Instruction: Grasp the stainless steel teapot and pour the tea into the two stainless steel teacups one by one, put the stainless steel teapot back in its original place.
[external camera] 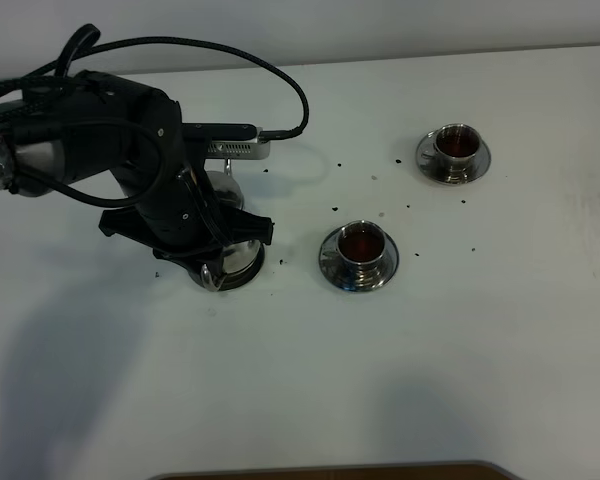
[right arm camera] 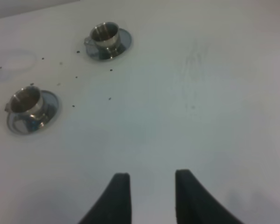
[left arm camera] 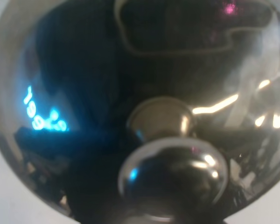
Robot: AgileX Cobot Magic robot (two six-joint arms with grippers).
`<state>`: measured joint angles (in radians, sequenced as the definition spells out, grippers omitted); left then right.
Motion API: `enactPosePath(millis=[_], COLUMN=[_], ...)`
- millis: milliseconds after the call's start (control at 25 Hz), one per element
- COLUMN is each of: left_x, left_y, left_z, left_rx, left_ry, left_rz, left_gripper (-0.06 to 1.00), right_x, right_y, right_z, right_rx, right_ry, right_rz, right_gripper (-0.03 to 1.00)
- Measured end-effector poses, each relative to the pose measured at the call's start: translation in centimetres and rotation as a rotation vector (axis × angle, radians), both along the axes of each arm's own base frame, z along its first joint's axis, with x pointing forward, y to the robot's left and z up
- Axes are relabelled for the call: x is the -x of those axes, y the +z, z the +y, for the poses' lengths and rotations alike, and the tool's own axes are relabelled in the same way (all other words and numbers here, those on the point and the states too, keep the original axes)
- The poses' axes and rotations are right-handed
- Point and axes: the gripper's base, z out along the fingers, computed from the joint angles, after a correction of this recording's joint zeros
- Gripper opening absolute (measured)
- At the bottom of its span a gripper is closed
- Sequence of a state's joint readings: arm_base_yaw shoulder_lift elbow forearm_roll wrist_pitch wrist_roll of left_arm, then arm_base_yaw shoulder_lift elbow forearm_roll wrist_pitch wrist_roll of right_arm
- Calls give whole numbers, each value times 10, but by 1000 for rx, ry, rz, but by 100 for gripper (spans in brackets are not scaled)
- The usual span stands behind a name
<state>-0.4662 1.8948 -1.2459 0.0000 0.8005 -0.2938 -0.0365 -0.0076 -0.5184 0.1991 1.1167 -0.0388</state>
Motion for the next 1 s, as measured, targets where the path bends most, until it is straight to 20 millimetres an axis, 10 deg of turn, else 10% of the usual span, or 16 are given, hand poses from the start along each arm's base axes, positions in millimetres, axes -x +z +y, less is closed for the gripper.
enactPosePath(millis=[1000], left_x=[-3], left_y=[-16], left_z=[-3], left_rx=[-35], left_ry=[-25], left_rz=[16], left_gripper=[24], right_x=[0], right_y=[0], right_z=[0], right_rx=[0], right_ry=[0], right_rz=[0], right_gripper=[24])
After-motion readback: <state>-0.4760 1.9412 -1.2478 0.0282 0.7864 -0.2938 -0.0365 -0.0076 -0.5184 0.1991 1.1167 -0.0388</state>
